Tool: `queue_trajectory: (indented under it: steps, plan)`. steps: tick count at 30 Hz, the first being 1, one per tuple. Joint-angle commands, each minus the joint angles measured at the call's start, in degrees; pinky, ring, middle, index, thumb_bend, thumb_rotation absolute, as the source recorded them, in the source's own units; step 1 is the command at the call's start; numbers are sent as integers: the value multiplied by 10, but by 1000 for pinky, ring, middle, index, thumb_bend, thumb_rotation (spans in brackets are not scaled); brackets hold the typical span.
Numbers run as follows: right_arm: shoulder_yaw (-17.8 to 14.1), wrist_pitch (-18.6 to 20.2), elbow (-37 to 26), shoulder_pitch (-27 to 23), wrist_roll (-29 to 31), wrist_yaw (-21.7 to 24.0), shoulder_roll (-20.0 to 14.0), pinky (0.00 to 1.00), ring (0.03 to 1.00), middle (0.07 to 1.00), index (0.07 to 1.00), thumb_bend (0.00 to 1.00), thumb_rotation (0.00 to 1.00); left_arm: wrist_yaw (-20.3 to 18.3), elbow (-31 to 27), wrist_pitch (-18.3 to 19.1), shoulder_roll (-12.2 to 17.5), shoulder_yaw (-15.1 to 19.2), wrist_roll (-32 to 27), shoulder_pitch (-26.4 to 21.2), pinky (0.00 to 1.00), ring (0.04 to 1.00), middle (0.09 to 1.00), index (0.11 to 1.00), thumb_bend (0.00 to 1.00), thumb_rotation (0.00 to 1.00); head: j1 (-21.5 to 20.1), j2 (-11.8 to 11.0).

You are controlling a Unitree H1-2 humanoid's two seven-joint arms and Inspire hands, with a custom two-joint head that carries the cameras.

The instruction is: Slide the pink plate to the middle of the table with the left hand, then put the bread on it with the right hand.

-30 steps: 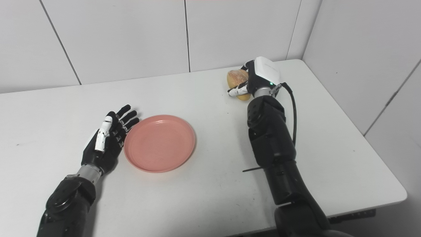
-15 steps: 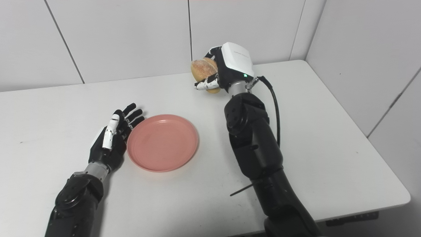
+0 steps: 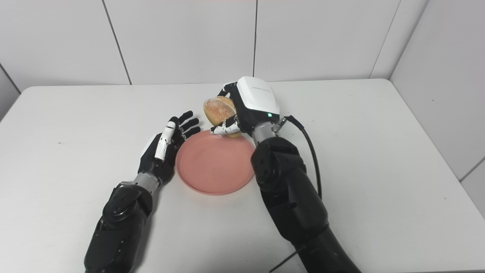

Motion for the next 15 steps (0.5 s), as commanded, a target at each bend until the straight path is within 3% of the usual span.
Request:
queue_trajectory:
  steps: [1,15]
  plan:
    - [7,-18,-5,-17,-5,-21,4,209,289,394,489,509,134,19,18,10,-11,-2,14,5,872,874,876,860,312,1000,6,2]
    - [39,-10,15,9,17,-2,-9,205,288,399,490,508,131,36,19,-5,-24,2,24,2,905,897,900,885,331,1000,24,23]
